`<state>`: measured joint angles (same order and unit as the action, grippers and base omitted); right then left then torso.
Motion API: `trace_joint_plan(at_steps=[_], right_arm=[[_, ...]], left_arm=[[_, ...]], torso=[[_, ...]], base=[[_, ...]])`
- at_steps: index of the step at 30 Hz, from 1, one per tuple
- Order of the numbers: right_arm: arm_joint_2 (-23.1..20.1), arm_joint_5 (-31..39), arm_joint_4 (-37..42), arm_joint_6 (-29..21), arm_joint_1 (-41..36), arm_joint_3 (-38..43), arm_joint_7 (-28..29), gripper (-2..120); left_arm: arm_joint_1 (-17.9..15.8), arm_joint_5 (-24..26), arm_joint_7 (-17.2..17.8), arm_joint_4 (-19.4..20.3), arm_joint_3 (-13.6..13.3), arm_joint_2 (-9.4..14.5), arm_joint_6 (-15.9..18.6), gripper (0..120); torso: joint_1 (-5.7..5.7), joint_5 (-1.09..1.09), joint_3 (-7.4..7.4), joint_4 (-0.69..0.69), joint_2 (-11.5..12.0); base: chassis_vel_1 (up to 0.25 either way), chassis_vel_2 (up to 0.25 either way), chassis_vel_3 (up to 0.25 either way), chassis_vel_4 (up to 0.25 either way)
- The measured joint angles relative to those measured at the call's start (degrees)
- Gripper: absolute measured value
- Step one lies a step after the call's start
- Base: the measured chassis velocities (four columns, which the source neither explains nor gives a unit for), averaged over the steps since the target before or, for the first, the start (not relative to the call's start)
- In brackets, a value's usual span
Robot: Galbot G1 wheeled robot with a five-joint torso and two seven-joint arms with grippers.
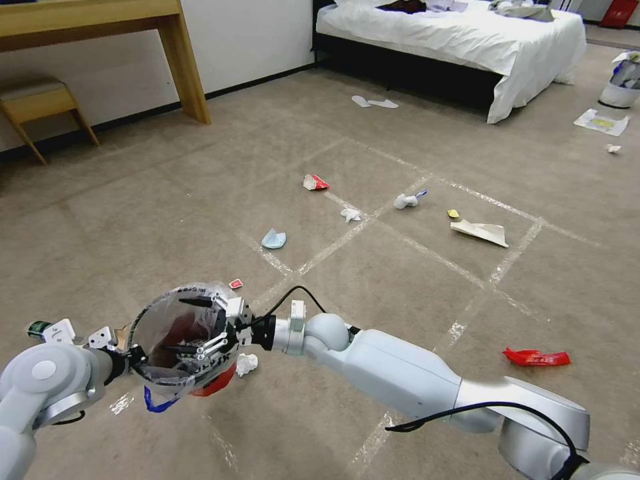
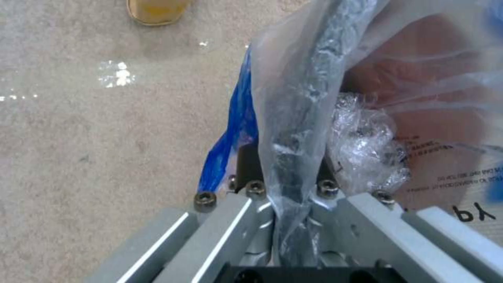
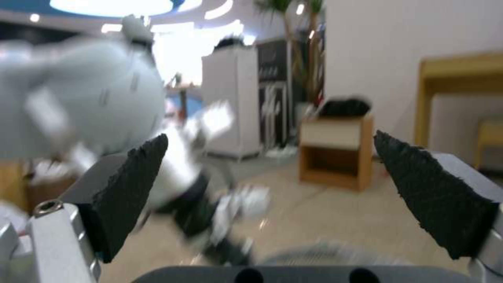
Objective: Pick up the trash bin and place the garbage on the floor into it.
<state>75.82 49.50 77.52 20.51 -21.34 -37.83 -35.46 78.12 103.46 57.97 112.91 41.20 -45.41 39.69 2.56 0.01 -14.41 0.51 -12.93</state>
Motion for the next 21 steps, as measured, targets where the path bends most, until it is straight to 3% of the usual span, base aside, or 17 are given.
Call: trace_joint_plan(at_steps=[8, 13, 14, 17, 21], right_arm=[[-2.4, -0.4, 5.6, 0.2, -0.9, 9.7, 3.1, 100], [-4.3, -2.2, 9.0, 0.5, -3.9, 17.4, 8.0, 100], [-5.2, -3.7, 10.7, 0.8, -6.4, 22.4, 12.1, 100], [-5.7, -4.7, 11.6, 0.9, -8.2, 25.5, 13.9, 100], [-9.1, -10.7, 13.8, 2.1, -17.2, 37.1, 17.7, 100]], left_arm=[[0.1, -0.2, 0.0, -0.4, 0.2, 0.0, 0.1, 1], [0.2, -0.5, -0.1, -0.7, 0.4, -0.1, 0.2, 1], [0.2, -0.7, -0.1, -1.1, 0.8, -0.4, 0.3, 1], [0.4, -0.9, -0.2, -1.1, 1.0, -0.7, 0.3, 1], [1.5, -1.8, -0.3, -0.8, 1.5, -1.7, 0.4, 1]], torso=[[0.00, 0.00, 0.00, 0.00, 0.0], [0.00, 0.01, 0.00, 0.01, 0.0], [0.00, 0.01, 0.00, 0.01, 0.0], [0.00, 0.02, 0.00, 0.00, 0.0], [0.00, 0.02, 0.00, 0.00, 0.0]], base=[[0.000, 0.000, 0.000, 0.000], [0.000, 0.000, 0.000, 0.000], [0.000, 0.000, 0.000, 0.000], [0.000, 0.000, 0.000, 0.000], [0.000, 0.000, 0.000, 0.000]])
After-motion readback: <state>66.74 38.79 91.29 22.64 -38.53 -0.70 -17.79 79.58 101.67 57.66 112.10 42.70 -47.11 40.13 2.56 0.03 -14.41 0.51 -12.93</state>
